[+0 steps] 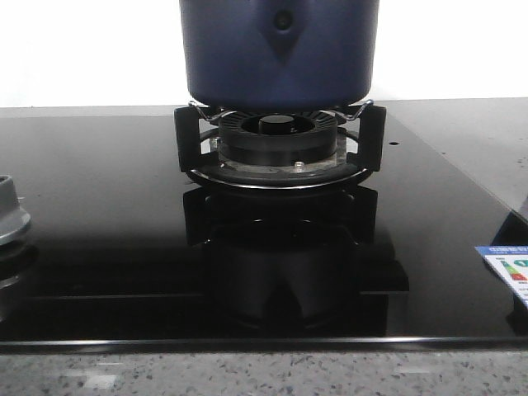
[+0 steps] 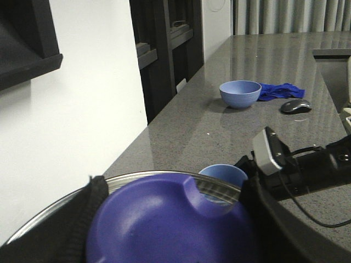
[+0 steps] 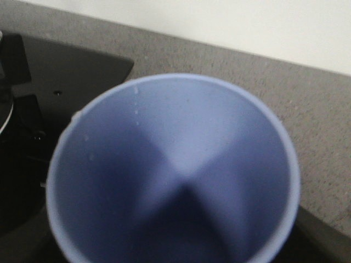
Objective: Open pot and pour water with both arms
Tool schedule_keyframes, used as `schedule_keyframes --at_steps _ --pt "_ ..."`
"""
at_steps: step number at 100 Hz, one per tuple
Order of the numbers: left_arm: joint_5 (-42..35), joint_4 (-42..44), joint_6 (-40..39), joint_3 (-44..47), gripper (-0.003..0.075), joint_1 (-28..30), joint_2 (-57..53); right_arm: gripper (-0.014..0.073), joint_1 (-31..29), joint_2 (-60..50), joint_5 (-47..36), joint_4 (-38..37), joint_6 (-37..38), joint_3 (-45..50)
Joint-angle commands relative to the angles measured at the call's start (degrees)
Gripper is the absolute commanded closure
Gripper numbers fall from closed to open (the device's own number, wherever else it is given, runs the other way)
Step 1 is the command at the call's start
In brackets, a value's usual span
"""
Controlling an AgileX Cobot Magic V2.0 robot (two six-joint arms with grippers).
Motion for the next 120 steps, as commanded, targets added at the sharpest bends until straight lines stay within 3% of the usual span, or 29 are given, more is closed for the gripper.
schedule_keyframes --at_steps 1,8,30,42,74,97,120 --pt "0.1 -6.6 -0.5 -1.8 0.0531 0.0 -1.6 0.0301 -0.4 0.7 -4.6 0.8 -0.1 -1.3" --pt "0.1 -6.6 -0.5 -1.8 0.0531 0.0 -1.6 0.0282 -0.4 0.9 -4.6 1.3 -0.1 -1.3" --pt "0.1 -6.6 -0.5 -1.8 0.0531 0.0 -1.6 0.0069 -0.4 0.8 -7.6 3.2 -0.1 -1.3" --pt "0.1 -6.6 -0.5 -1.8 0.0531 0.0 -1.6 0.0006 -0.4 0.7 -8.1 3.3 -0.1 -1.3" --pt "0.4 -6.6 -0.5 -1.8 0.0531 -0.2 -0.2 0.0004 -0.4 -6.9 -7.8 3.4 -0.1 -1.3" --pt "-2.9 -6.7 -0.1 -1.8 0.0531 -4.5 4.2 0.0004 -0.4 -15.0 -7.7 3.4 -0.1 -1.3" --pt "-4.0 -7.3 1.4 -1.8 0.0531 -7.1 8.1 0.0008 -0.4 -12.5 -1.0 3.4 -0.2 -1.3"
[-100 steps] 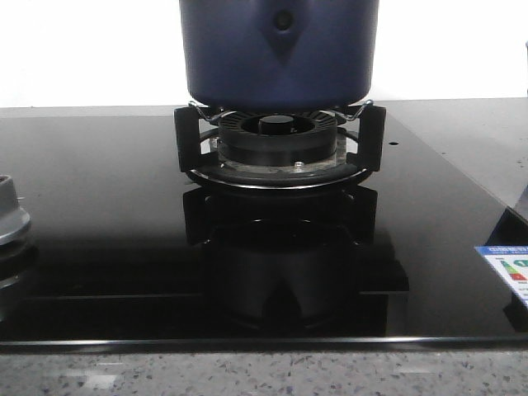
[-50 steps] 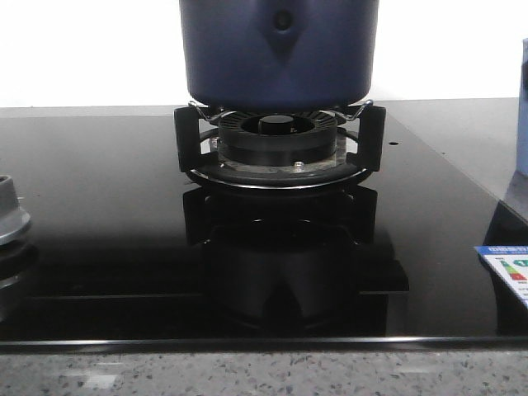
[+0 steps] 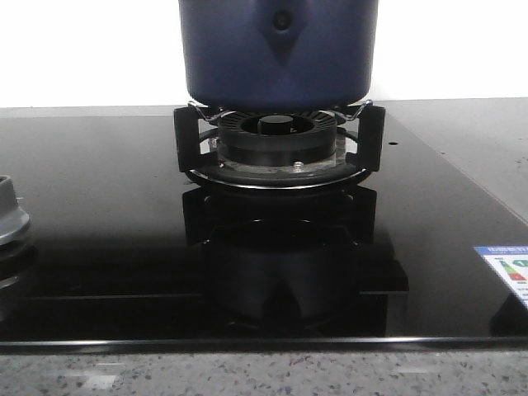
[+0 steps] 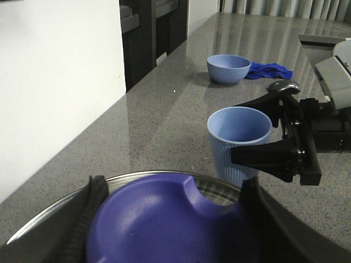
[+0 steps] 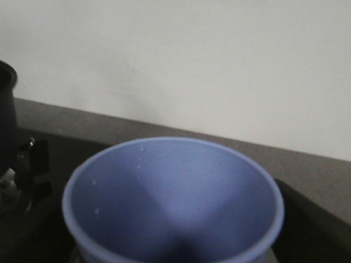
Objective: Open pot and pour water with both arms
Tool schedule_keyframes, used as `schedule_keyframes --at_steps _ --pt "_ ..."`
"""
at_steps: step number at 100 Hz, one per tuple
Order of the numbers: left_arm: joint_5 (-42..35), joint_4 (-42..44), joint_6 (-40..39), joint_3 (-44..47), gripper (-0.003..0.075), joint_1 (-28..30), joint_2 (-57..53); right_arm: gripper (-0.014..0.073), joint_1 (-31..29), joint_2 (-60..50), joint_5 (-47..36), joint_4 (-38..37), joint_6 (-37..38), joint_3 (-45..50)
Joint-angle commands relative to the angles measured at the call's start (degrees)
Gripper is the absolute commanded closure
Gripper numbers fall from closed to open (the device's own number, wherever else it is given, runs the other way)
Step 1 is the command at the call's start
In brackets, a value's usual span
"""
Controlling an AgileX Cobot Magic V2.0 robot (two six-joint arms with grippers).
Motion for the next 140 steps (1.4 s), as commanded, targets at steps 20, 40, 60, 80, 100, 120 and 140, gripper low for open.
schedule_keyframes --at_steps 20,40,60,80,100,120,140 --pt "0.5 -7.8 0.3 -1.8 0.0531 -0.7 -1.1 0.0008 -0.4 9.1 -9.7 0.8 -0.2 -1.5" --pt "2.7 -7.8 0.3 -1.8 0.0531 -0.7 -1.1 0.0008 -0.4 13.7 -16.6 3.2 -0.2 -1.5" --pt "3.3 -7.8 0.3 -1.8 0.0531 -0.7 -1.1 0.0005 -0.4 13.8 -17.3 3.2 -0.2 -1.5" --pt "3.3 -7.8 0.3 -1.8 0.0531 -0.7 -1.1 0.0005 -0.4 13.5 -15.9 3.2 -0.2 -1.5" --pt "3.7 -7.8 0.3 -1.8 0.0531 -0.7 -1.1 0.0005 -0.4 11.5 -14.3 3.2 -0.2 -1.5" --pt "3.7 -7.8 0.3 -1.8 0.0531 -0.7 -1.1 0.0005 -0.4 11.5 -8.6 3.2 -0.2 -1.4" --pt "3.9 -7.8 0.3 -1.8 0.0531 -0.7 -1.1 0.0006 -0.4 11.8 -7.0 3.2 -0.2 -1.4"
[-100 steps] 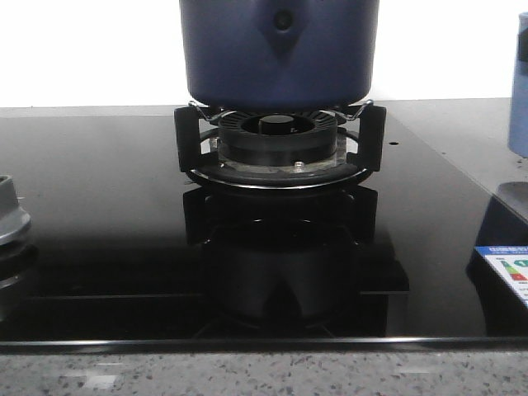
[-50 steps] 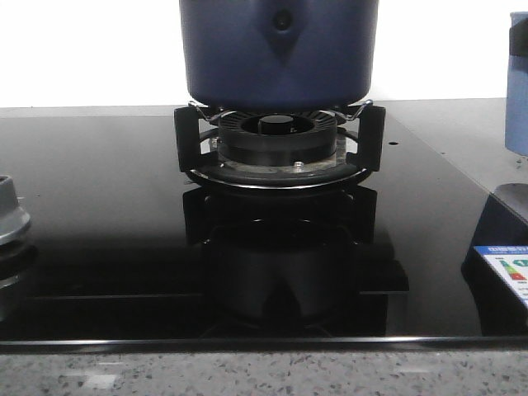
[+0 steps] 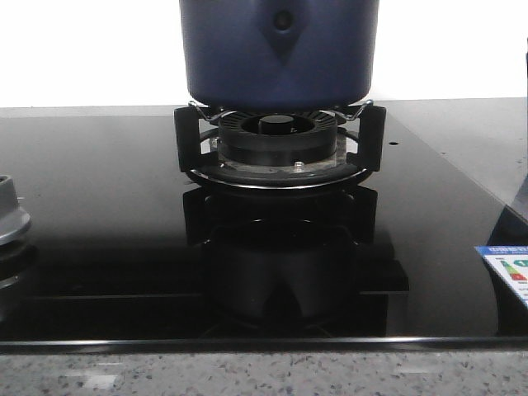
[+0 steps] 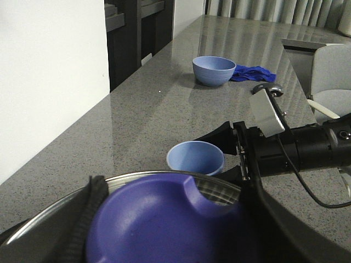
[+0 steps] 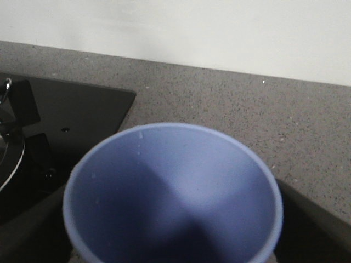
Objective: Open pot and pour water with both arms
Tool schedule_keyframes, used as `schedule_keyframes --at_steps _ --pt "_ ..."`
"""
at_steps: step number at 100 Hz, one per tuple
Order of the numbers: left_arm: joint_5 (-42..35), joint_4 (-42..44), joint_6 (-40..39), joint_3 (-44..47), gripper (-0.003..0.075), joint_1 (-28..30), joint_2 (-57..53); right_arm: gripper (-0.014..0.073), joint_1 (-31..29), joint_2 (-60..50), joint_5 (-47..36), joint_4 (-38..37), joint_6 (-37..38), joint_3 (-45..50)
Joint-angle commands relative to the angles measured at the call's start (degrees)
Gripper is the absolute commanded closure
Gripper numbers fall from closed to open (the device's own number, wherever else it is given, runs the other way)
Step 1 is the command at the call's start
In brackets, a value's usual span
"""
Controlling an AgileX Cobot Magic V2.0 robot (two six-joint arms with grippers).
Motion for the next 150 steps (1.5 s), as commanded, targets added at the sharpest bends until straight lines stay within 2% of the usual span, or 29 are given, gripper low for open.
schedule_keyframes --at_steps 1,35,47,65,96,122,150 --pt "1.2 -6.1 -0.1 -1.9 0.0531 -0.4 -2.4 0.0007 -0.3 -1.0 -3.1 0.9 -0.2 -1.4" --pt "2.2 -6.1 -0.1 -1.9 0.0531 -0.4 -2.4 0.0003 -0.3 -1.0 -4.8 2.4 -0.2 -1.4" --pt "3.0 -6.1 -0.1 -1.9 0.0531 -0.4 -2.4 -0.0061 -0.3 -1.0 -2.9 6.7 -0.2 -1.4" --pt "3.2 -6.1 -0.1 -1.9 0.0531 -0.4 -2.4 -0.0056 -0.3 -0.7 1.2 6.9 -0.2 -1.4" --pt "3.2 -6.1 -0.1 -1.9 0.0531 -0.4 -2.4 -0.0056 -0.3 -4.5 0.1 6.8 -0.2 -1.4" --pt "3.2 -6.1 -0.1 -1.9 0.0531 -0.4 -2.4 -0.0056 -0.3 -4.8 7.5 6.8 -0.2 -1.4" --pt "3.2 -6.1 -0.1 -1.9 0.0531 -0.4 -2.4 -0.0056 -0.3 -7.9 4.4 6.8 -0.2 -1.4"
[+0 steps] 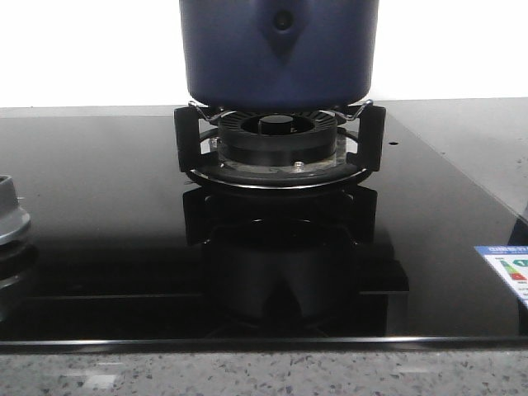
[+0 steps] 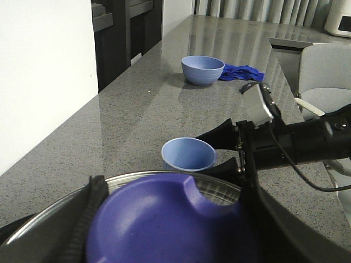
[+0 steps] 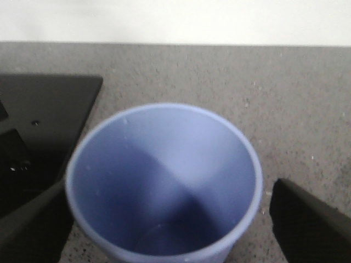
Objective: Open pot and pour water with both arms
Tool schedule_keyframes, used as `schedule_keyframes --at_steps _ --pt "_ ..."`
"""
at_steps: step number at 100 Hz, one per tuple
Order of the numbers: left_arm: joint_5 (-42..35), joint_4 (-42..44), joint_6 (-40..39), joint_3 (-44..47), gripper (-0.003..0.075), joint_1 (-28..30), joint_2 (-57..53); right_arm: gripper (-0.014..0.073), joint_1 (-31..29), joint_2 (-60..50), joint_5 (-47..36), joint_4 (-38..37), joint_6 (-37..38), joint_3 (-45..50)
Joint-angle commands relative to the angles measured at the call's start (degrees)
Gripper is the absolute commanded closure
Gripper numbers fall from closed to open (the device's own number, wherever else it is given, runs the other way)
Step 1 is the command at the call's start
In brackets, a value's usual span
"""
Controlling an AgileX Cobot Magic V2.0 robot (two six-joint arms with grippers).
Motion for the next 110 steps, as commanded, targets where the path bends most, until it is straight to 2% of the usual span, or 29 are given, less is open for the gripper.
schedule_keyframes --at_steps 1,42,71,80,85,92,109,110 --pt "1.0 -6.1 -0.1 -1.9 0.0531 -0.4 -2.4 -0.0056 -0.3 -2.1 -5.5 0.3 -0.2 -1.4" --pt "0.8 -6.0 -0.1 -1.9 0.0531 -0.4 -2.4 -0.0056 -0.3 -6.2 -12.3 0.3 -0.2 -1.6" --pt "-4.3 -6.0 0.1 -1.9 0.0531 -0.4 -2.3 -0.0055 -0.3 -9.6 -11.5 -0.4 -0.2 -6.1" --pt "-4.4 -6.1 1.4 -1.9 0.0531 -0.4 -2.0 -0.0024 -0.3 -11.1 -11.4 -0.4 -0.2 -7.6" --pt "-5.0 -6.1 1.3 -1.9 0.0531 -0.4 -1.7 0.0028 -0.3 -11.5 -11.4 -0.4 -0.2 -8.5" --pt "-5.8 -6.3 1.3 -1.9 0.0531 -0.4 -1.0 0.016 -0.3 -12.2 -11.3 -0.4 -0.2 -9.5" --pt "-6.8 -6.9 2.7 -2.1 0.0531 -0.4 0.8 0.0668 -0.3 -14.8 -11.5 -0.4 -0.2 -10.1" --pt "-6.8 -6.9 2.9 -2.1 0.0531 -0.4 0.8 0.0664 -0.3 -15.0 -11.4 -0.4 -0.2 -10.1"
